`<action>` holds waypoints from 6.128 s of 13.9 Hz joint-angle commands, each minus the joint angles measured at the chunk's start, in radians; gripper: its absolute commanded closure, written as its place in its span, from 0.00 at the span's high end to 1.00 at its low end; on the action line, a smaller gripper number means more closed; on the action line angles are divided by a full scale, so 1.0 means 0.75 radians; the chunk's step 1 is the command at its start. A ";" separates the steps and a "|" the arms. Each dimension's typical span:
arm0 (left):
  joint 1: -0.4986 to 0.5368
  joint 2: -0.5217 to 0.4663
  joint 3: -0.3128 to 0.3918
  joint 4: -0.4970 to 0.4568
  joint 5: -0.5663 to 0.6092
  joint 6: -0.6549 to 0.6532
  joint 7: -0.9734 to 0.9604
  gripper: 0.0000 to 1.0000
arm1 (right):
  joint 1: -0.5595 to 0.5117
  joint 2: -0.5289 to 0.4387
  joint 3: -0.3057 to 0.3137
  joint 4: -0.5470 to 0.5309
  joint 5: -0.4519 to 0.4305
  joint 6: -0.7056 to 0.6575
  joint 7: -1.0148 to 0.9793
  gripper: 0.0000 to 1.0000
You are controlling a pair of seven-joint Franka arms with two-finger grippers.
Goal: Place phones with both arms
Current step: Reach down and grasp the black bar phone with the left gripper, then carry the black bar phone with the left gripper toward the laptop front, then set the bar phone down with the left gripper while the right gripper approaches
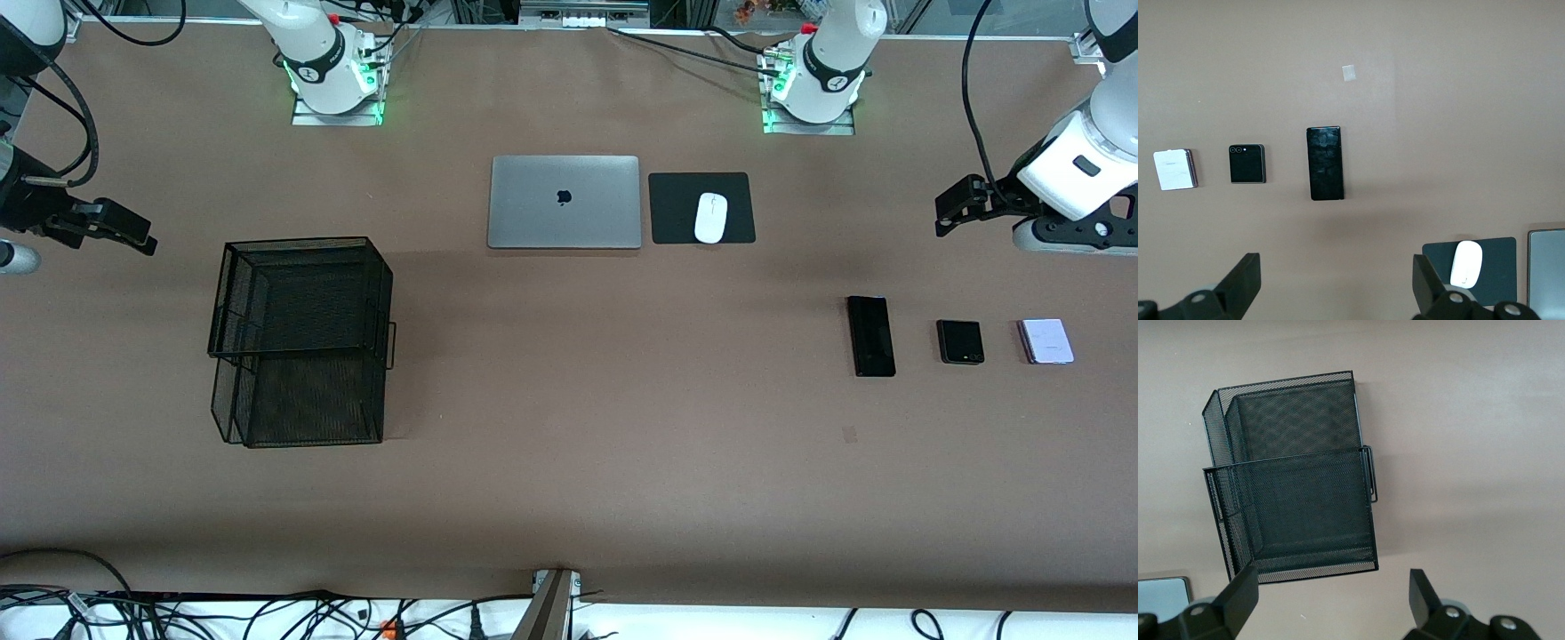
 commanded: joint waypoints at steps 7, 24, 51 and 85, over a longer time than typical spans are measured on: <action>0.025 0.166 0.013 0.204 -0.026 -0.220 0.008 1.00 | 0.006 -0.014 -0.008 -0.002 0.000 -0.001 0.002 1.00; 0.082 0.416 0.005 -0.198 0.001 0.545 0.063 1.00 | 0.006 -0.014 -0.006 -0.002 0.000 -0.038 -0.037 1.00; 0.172 0.623 -0.012 -0.410 0.050 1.038 0.100 0.21 | 0.006 -0.006 -0.006 -0.002 0.007 -0.032 -0.025 1.00; -0.777 1.141 -0.151 0.539 0.078 0.764 -1.099 1.00 | 0.094 0.106 0.009 -0.004 0.007 0.097 -0.009 1.00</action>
